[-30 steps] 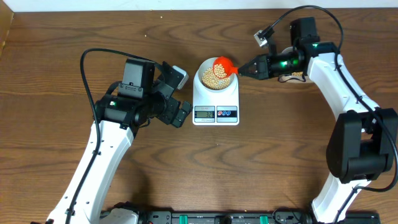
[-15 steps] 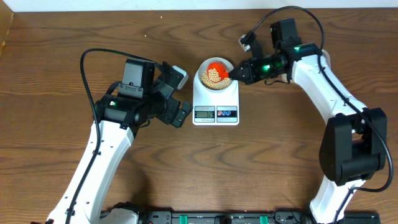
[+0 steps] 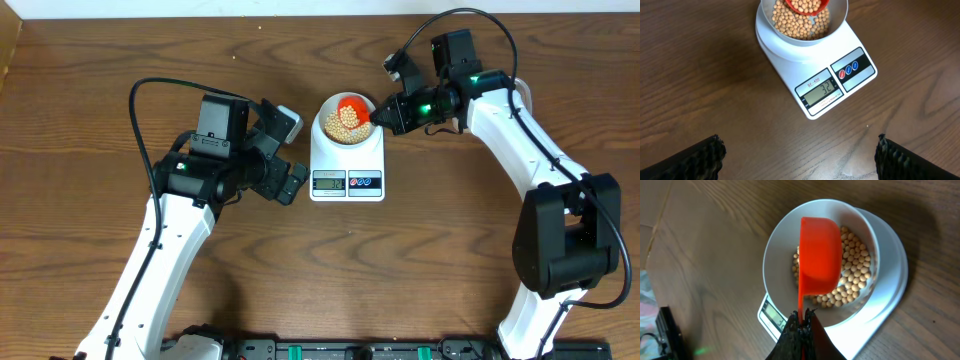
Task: Scoop item into bowl and weigh 50g on scale
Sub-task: 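Tip the scoop with the right gripper to pour soybeans into the bowl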
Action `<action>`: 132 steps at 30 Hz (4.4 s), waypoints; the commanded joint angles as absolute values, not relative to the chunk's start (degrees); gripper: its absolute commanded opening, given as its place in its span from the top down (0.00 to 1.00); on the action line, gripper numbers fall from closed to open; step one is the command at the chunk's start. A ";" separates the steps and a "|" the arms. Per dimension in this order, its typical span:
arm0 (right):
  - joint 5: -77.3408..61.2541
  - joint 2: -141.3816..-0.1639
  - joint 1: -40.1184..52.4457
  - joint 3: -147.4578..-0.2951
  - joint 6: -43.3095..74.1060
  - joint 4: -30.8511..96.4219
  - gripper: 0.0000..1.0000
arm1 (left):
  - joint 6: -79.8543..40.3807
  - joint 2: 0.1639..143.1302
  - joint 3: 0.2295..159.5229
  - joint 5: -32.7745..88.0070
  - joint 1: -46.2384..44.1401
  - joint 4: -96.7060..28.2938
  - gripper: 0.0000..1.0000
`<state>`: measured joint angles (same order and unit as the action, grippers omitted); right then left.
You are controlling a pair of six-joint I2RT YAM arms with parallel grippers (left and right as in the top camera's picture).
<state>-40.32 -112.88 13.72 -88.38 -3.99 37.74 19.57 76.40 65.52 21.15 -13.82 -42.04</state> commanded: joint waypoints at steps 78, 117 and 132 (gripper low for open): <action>-35.03 -108.95 17.63 -89.25 -25.76 36.82 0.99 | 20.51 76.82 66.24 21.85 -13.67 -42.19 0.02; -33.95 -108.95 17.19 -89.25 -25.43 36.80 0.99 | 20.51 76.82 66.24 21.85 -13.67 -42.19 0.02; -33.98 -108.95 17.74 -89.25 -35.68 36.58 0.99 | 20.51 76.82 66.24 21.85 -13.67 -42.19 0.02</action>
<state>-33.58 -110.85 17.32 -88.38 -30.74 36.69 19.57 76.40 65.52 21.15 -13.82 -42.02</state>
